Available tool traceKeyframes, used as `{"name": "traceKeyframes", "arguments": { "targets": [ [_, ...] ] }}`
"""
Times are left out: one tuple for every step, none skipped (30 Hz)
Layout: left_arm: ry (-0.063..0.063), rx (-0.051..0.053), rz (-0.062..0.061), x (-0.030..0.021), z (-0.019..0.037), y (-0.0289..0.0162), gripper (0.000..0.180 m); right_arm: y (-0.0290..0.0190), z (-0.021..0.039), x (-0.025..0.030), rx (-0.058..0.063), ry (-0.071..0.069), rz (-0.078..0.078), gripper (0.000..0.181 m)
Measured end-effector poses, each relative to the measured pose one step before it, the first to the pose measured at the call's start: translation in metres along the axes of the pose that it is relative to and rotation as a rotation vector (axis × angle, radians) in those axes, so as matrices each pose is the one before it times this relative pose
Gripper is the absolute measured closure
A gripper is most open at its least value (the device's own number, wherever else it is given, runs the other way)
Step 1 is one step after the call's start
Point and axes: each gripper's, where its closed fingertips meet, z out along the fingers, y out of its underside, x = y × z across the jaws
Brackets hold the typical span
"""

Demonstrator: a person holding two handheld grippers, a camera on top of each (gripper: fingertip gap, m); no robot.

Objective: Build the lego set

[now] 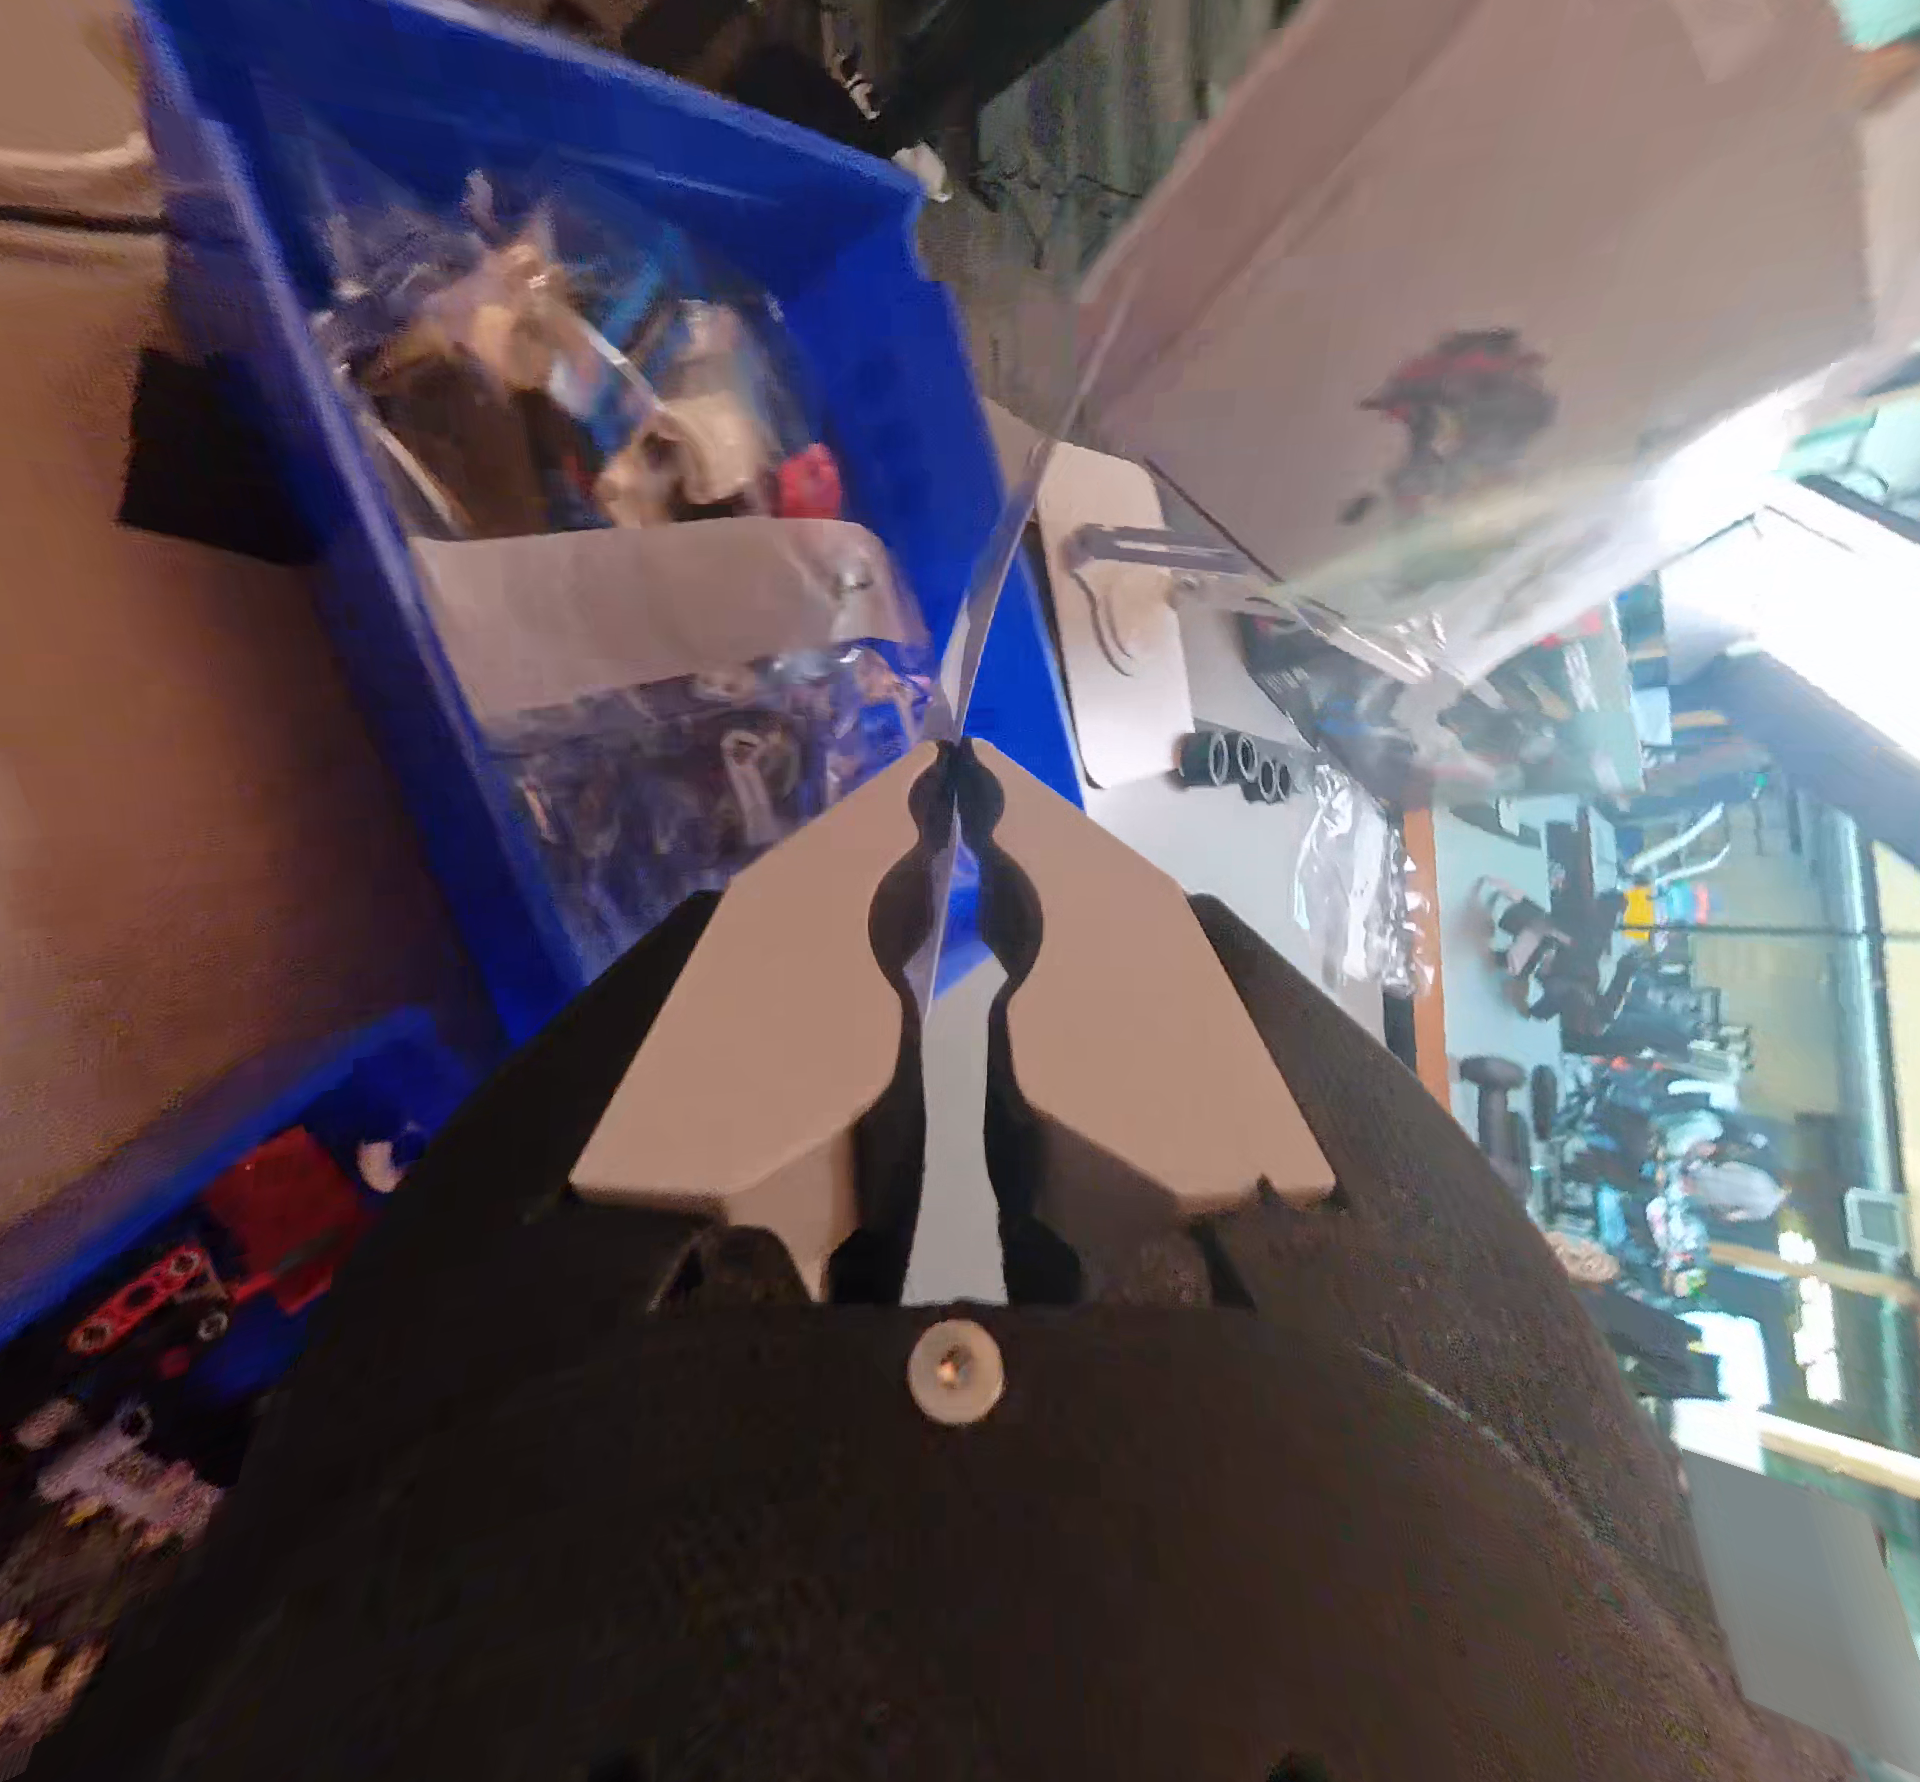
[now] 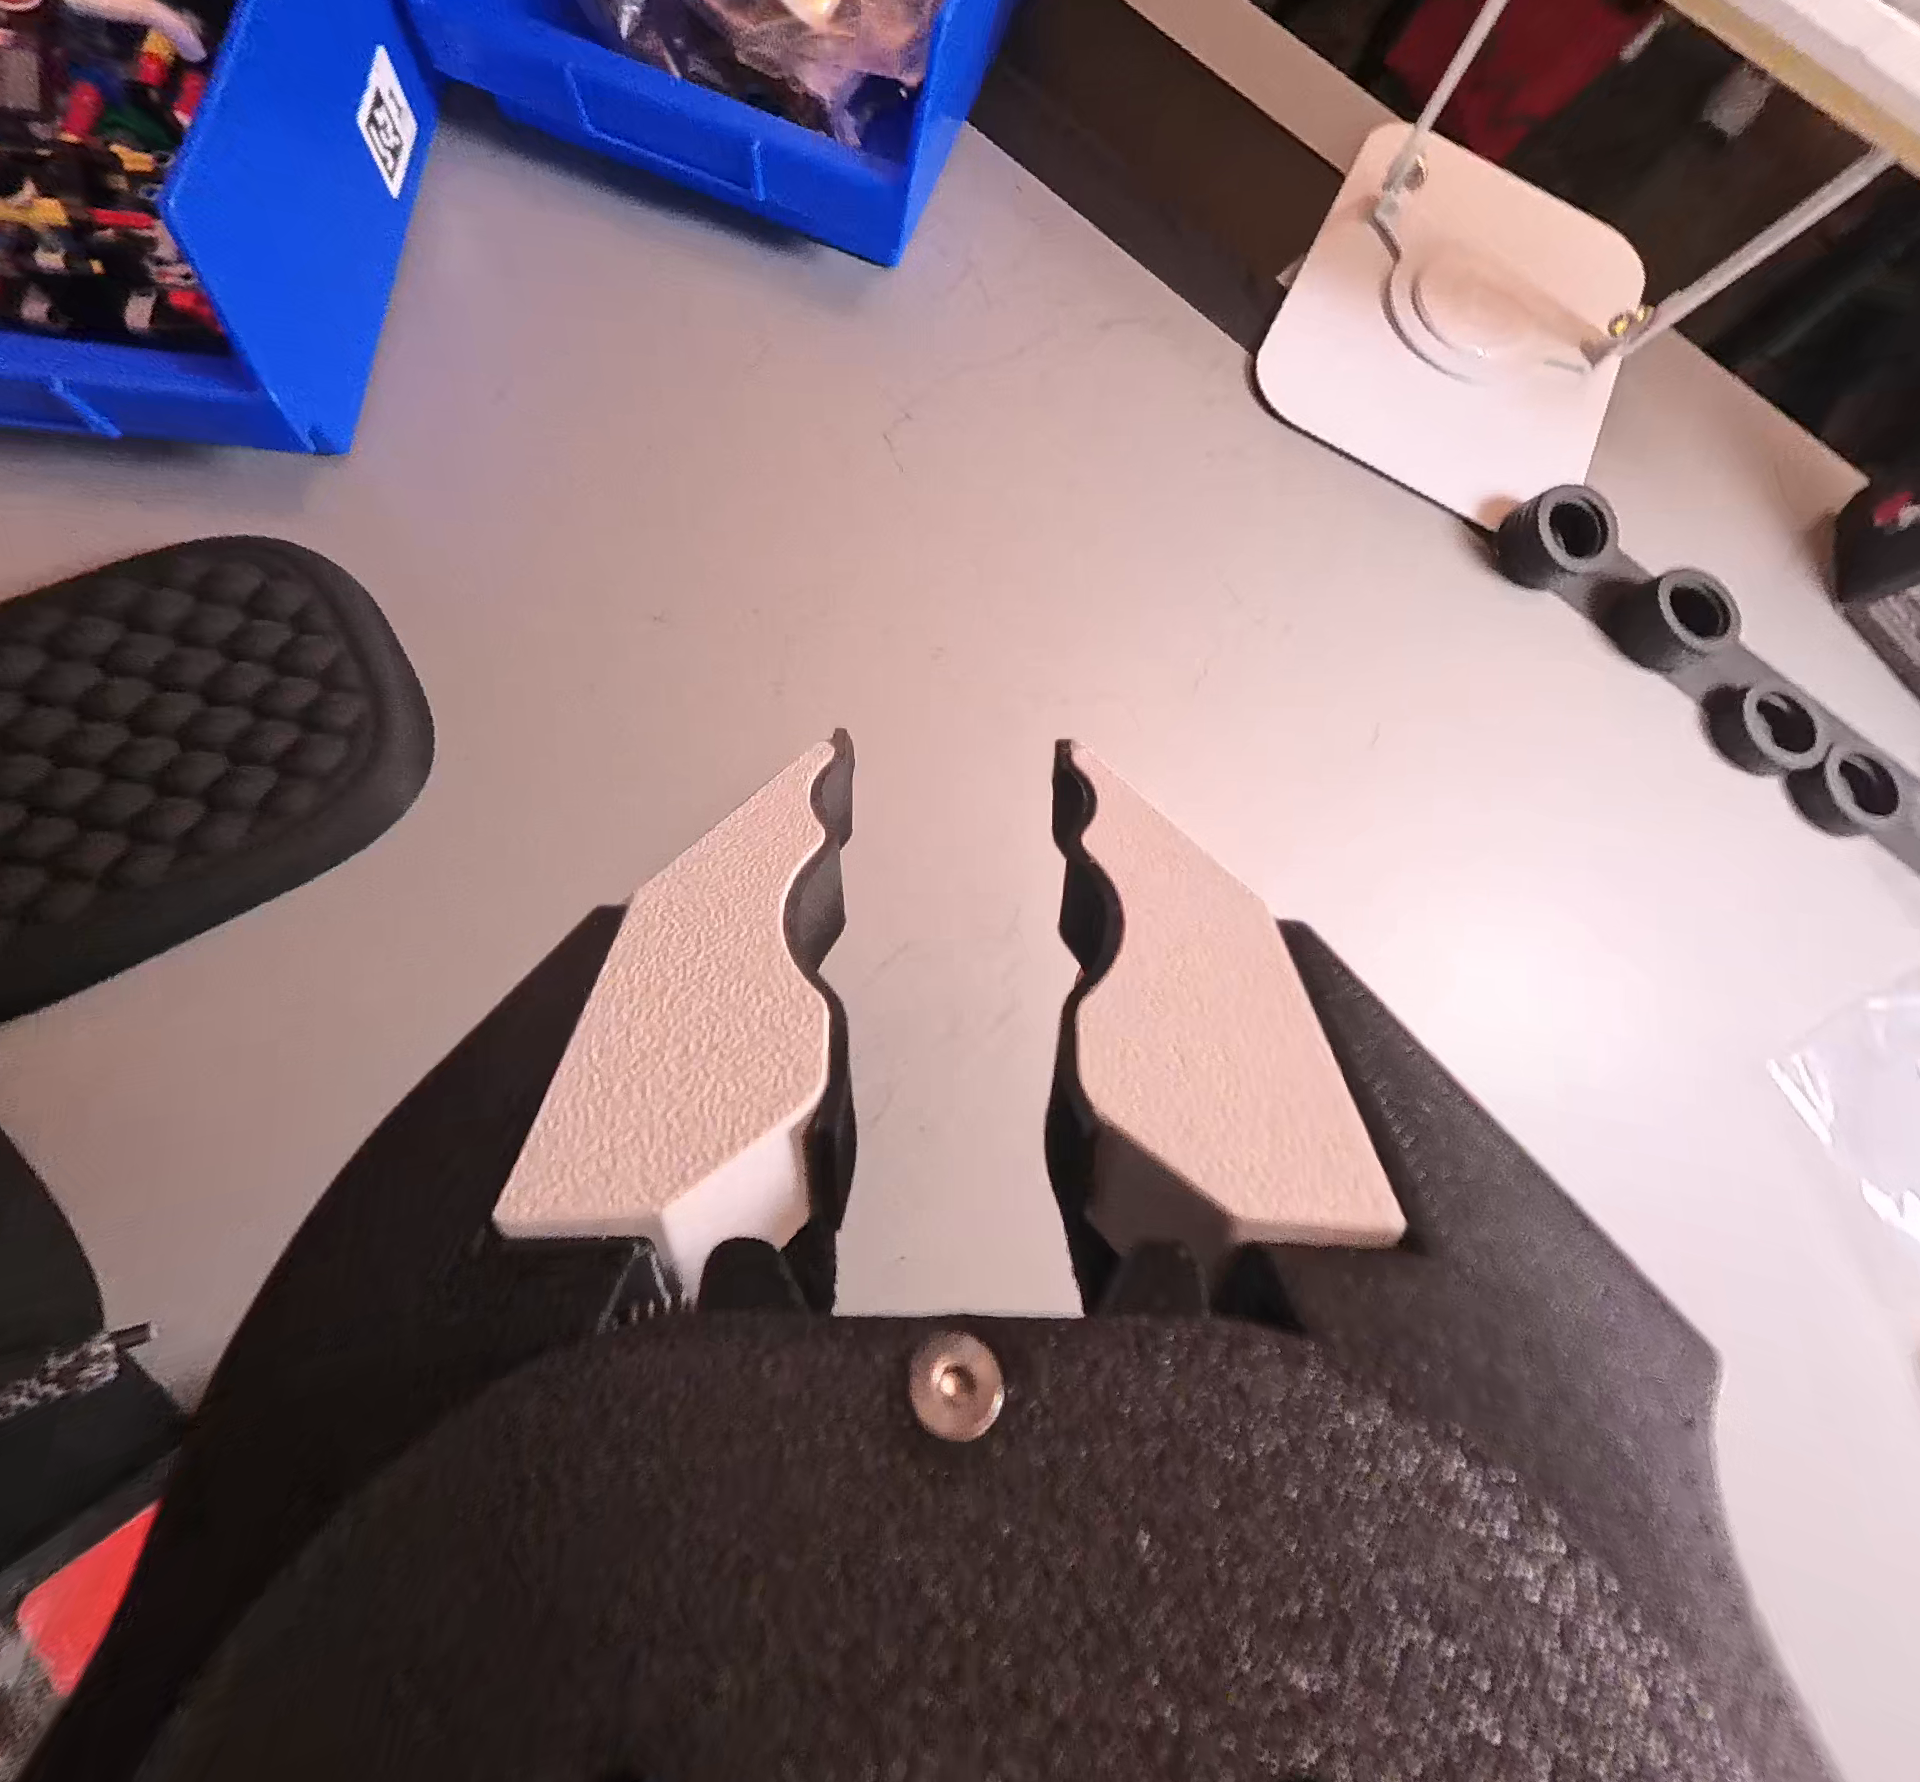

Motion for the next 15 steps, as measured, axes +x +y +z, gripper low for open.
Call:
{"name": "traceKeyframes", "arguments": {
  "targets": [
    [-0.0153,-0.0113,-0.0398,-0.01066,0.00943,-0.00038,0.180,0.00024,-0.00052,-0.00041,-0.0082,0.0079,0.0186,0.145],
    [-0.0182,-0.0121,-0.0318,-0.00943,0.00912,0.00080,0.180,-0.00041,-0.00051,-0.00077,-0.0046,0.0071,0.0136,0.145],
    [-0.0189,-0.0120,-0.0242,-0.00796,0.00848,0.00154,0.180,-0.00038,-0.00037,-0.00075,-0.0054,0.0070,0.0089,0.145],
    [-0.0119,-0.0069,-0.0168,-0.00517,0.00756,0.00135,0.180,-0.00003,-0.00018,-0.00066,-0.0072,0.0066,0.0054,0.145],
    [-0.0063,-0.0065,-0.0074,-0.00271,0.00647,0.00145,0.180,0.00016,0.00008,-0.00054,-0.0072,0.0055,0.0036,0.145],
    [-0.0082,-0.0069,0.0028,-0.00187,0.00546,0.00161,0.180,-0.00007,0.00003,-0.00038,-0.0048,0.0046,0.0036,0.146],
    [-0.0155,-0.0068,0.0090,-0.00208,0.00455,0.00166,0.180,0.00013,0.00022,0.00005,-0.0053,0.0045,0.0041,0.146],
    [-0.0175,-0.0060,0.0126,-0.00196,0.00353,0.00139,0.180,0.00011,0.00040,0.00025,-0.0050,0.0041,0.0041,0.146],
    [-0.0168,-0.0076,0.0155,-0.00139,0.00211,0.00136,0.180,0.00006,0.00060,0.00038,-0.0045,0.0030,0.0038,0.147],
    [-0.0160,-0.0056,0.0202,-0.00103,0.00075,0.00075,0.180,-0.00018,0.00077,0.00043,-0.0034,0.0027,0.0032,0.147],
    [-0.0147,-0.0022,0.0237,-0.00069,-0.00058,0.00012,0.178,-0.00050,0.00106,0.00031,-0.0025,0.0005,0.0035,0.147],
    [-0.0140,0.0020,0.0255,-0.00061,-0.00174,-0.00048,0.169,-0.00067,0.00119,0.00051,-0.0012,0.0003,0.0046,0.147],
    [-0.0125,0.0089,0.0243,-0.00044,-0.00286,-0.00129,0.164,-0.00108,0.00126,0.00035,0.0013,0.0002,0.0055,0.147],
    [-0.0142,0.0114,0.0221,-0.00095,-0.00355,-0.00172,0.159,-0.00103,0.00155,0.00007,0.0007,-0.0022,0.0060,0.147],
    [-0.0150,0.0099,0.0229,-0.00110,-0.00404,-0.00163,0.153,-0.00078,0.00178,-0.00012,-0.0003,-0.0024,0.0055,0.147]
  ]
}}
